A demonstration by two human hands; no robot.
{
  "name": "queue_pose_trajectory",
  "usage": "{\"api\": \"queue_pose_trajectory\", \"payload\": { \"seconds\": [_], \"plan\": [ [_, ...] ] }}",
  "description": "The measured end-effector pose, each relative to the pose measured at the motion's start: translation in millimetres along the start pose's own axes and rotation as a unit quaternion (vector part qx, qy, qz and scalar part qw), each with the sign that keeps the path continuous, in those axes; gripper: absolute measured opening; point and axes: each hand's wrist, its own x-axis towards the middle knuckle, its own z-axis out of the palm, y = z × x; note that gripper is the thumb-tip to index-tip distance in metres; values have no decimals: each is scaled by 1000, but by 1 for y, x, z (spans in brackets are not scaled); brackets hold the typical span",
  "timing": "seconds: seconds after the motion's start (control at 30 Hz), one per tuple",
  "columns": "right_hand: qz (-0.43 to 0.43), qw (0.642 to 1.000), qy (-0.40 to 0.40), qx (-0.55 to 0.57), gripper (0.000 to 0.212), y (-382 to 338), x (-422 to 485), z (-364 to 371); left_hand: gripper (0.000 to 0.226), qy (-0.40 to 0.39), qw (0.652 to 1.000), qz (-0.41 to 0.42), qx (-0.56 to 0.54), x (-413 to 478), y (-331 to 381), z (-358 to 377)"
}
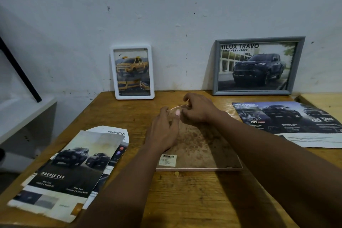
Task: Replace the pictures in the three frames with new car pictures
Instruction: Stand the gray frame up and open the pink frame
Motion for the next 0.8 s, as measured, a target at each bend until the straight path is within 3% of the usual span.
{"api": "queue_pose_trajectory", "payload": {
  "seconds": [0.2,0.33,0.6,0.8],
  "plan": [
    [33,999,-9,-22,42,-7,21,8,68,12,1000,-12,-19,-1,1,-1],
    [74,997,10,3,39,-5,26,15,81,18,999,-12,-46,0,-2,-1],
    [55,997,54,12,42,-8,25,14,74,11,999,-3,-36,3,-6,-2],
    [74,988,52,127,31,6,20,-4,72,28,998,0,-50,5,-8,-1]
  ]
}}
